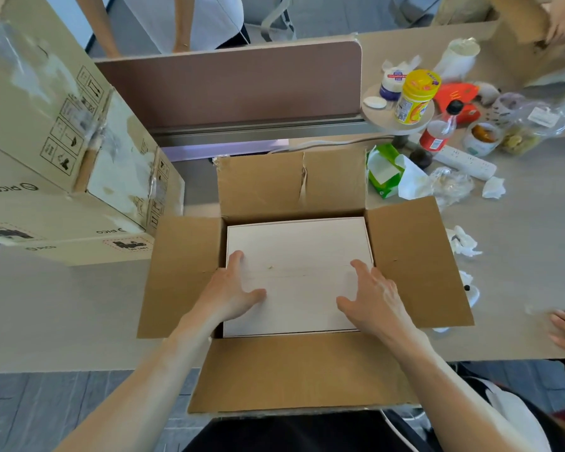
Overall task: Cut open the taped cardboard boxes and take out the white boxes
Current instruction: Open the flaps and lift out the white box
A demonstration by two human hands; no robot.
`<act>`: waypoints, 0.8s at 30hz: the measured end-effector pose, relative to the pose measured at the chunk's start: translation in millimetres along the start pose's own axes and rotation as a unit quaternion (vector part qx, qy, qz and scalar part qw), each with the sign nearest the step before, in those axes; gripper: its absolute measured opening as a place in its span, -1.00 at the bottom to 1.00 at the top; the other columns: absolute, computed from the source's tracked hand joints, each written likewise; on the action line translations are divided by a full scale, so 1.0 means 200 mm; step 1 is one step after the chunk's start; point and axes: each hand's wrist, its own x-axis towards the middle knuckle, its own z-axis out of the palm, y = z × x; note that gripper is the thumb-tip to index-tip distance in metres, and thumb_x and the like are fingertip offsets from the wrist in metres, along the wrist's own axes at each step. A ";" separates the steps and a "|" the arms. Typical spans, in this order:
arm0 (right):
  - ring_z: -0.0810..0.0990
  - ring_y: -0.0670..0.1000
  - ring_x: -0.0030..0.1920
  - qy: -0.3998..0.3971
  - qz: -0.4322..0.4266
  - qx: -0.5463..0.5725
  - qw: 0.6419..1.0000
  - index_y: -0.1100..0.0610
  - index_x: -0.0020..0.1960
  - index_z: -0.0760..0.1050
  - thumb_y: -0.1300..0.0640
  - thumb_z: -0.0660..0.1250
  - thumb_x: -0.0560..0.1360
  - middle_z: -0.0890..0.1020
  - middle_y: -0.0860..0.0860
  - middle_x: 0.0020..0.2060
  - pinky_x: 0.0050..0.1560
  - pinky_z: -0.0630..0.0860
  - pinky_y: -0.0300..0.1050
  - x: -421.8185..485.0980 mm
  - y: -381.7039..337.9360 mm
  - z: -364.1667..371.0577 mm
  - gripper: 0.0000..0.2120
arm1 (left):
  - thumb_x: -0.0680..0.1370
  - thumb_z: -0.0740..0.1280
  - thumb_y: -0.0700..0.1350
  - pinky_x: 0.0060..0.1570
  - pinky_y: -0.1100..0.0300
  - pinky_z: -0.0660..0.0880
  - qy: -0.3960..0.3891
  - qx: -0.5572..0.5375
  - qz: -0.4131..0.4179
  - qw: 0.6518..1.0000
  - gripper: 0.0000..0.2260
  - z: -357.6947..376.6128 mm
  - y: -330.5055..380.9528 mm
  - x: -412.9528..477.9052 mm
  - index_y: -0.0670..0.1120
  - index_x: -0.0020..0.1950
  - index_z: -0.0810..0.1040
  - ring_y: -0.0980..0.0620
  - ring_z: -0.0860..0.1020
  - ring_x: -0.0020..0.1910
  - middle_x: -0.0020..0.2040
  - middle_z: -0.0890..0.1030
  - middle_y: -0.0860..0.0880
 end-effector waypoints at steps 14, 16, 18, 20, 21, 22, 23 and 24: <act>0.24 0.20 0.40 -0.004 0.054 0.026 0.998 0.03 0.54 0.06 -0.04 0.32 0.51 0.28 0.09 0.38 0.30 0.31 0.07 -0.03 -0.08 -0.01 -0.29 | 0.44 0.48 0.11 0.25 0.07 0.36 0.046 -0.082 0.047 0.994 -0.19 0.03 -0.09 -0.01 0.00 0.56 0.12 -0.09 0.36 0.43 0.50 0.34 -0.01; 0.25 0.21 0.40 0.001 0.061 0.031 0.998 0.02 0.53 0.08 -0.04 0.33 0.50 0.28 0.09 0.39 0.31 0.31 0.08 -0.04 -0.10 0.00 -0.30 | 0.44 0.48 0.12 0.26 0.06 0.37 0.037 -0.093 0.052 0.994 -0.19 0.04 -0.10 0.00 0.02 0.56 0.12 -0.09 0.35 0.44 0.51 0.33 0.00; 0.29 0.20 0.39 0.006 0.065 0.043 0.997 0.00 0.53 0.10 -0.04 0.34 0.50 0.28 0.09 0.41 0.33 0.31 0.07 -0.04 -0.10 0.00 -0.30 | 0.44 0.48 0.14 0.31 0.04 0.38 0.032 -0.094 0.058 0.993 -0.18 0.03 -0.11 0.01 0.03 0.57 0.11 -0.07 0.34 0.46 0.53 0.31 0.02; 0.32 0.17 0.39 0.001 0.072 0.045 0.996 0.00 0.53 0.10 -0.06 0.35 0.49 0.30 0.11 0.41 0.32 0.32 0.04 -0.05 -0.10 0.00 -0.29 | 0.44 0.49 0.14 0.32 0.04 0.36 0.028 -0.099 0.063 0.993 -0.17 0.04 -0.11 0.01 0.04 0.57 0.10 -0.05 0.32 0.47 0.53 0.30 0.03; 0.33 0.16 0.39 -0.005 0.077 0.041 0.996 0.00 0.54 0.09 -0.06 0.35 0.49 0.31 0.11 0.41 0.32 0.32 0.03 -0.06 -0.10 0.01 -0.28 | 0.44 0.49 0.13 0.33 0.05 0.35 0.027 -0.103 0.065 0.992 -0.17 0.04 -0.12 0.01 0.03 0.57 0.11 -0.05 0.31 0.47 0.53 0.30 0.03; 0.34 0.16 0.39 -0.009 0.082 0.036 0.996 0.01 0.54 0.08 -0.07 0.35 0.49 0.31 0.12 0.42 0.32 0.32 0.03 -0.07 -0.11 0.01 -0.28 | 0.44 0.49 0.12 0.33 0.06 0.34 0.027 -0.108 0.067 0.991 -0.17 0.04 -0.12 0.00 0.03 0.57 0.11 -0.04 0.31 0.47 0.53 0.30 0.02; 0.34 0.17 0.39 -0.010 0.084 0.033 0.996 0.01 0.54 0.08 -0.07 0.35 0.49 0.31 0.12 0.42 0.32 0.32 0.03 -0.07 -0.11 0.02 -0.27 | 0.44 0.50 0.11 0.33 0.07 0.34 0.027 -0.112 0.070 0.991 -0.17 0.04 -0.12 0.00 0.02 0.57 0.12 -0.04 0.30 0.48 0.53 0.30 0.02; 0.35 0.18 0.39 -0.008 0.086 0.033 0.996 0.01 0.54 0.08 -0.07 0.35 0.49 0.30 0.12 0.42 0.32 0.32 0.04 -0.08 -0.12 0.03 -0.27 | 0.44 0.50 0.11 0.33 0.07 0.33 0.028 -0.116 0.074 0.990 -0.17 0.04 -0.12 0.00 0.01 0.57 0.12 -0.03 0.30 0.48 0.53 0.30 0.02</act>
